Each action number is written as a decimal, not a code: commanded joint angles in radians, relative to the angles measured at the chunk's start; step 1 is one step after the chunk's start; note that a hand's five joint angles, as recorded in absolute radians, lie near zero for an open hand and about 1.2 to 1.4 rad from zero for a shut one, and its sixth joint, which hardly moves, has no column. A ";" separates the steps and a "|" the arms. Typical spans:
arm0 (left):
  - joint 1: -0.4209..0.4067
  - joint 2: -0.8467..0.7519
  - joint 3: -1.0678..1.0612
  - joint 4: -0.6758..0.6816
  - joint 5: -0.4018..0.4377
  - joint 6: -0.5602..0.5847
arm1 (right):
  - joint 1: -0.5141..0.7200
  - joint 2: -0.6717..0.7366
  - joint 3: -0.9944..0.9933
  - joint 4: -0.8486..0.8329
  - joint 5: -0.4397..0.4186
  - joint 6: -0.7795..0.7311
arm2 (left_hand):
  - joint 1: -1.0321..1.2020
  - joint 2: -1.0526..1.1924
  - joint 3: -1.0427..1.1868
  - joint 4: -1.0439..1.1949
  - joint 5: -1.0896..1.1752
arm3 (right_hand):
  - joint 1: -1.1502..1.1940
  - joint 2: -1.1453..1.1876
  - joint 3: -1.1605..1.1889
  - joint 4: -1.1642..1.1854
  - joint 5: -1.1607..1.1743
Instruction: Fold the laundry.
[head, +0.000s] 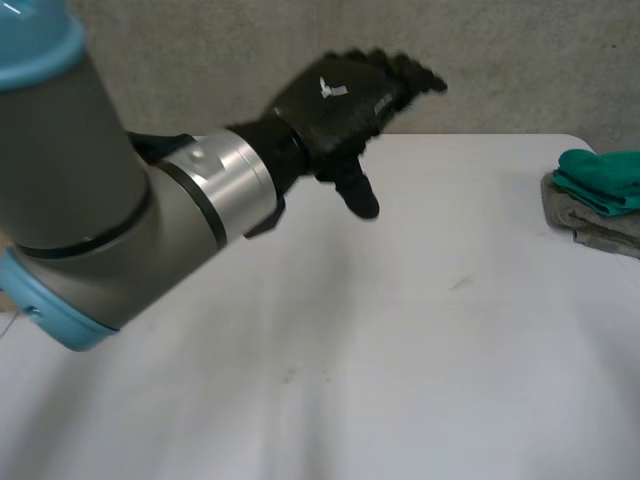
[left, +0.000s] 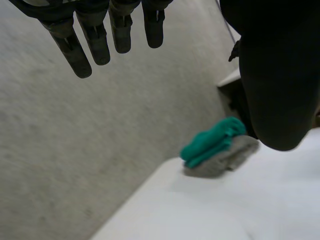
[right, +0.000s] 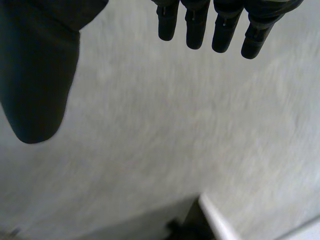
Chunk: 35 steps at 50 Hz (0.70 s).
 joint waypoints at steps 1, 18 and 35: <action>0.062 0.110 0.024 0.027 -0.206 0.010 | 0.256 -0.170 0.186 -0.245 -0.037 0.070 | 0.039 0.030 0.021 0.030 0.011 | -0.054 -0.033 -0.030 -0.035 -0.048; 0.553 -0.180 -0.080 0.128 -0.352 0.422 | 0.636 -0.333 0.768 -0.386 -0.263 0.079 | 0.019 0.009 0.001 0.010 -0.009 | -0.054 -0.033 -0.030 -0.035 -0.048; 0.666 -0.575 0.042 0.409 -0.069 0.473 | 0.623 -0.287 0.819 -0.329 -0.259 0.019 | 1.201 1.192 1.183 1.193 1.174 | -0.054 -0.033 -0.030 -0.035 -0.048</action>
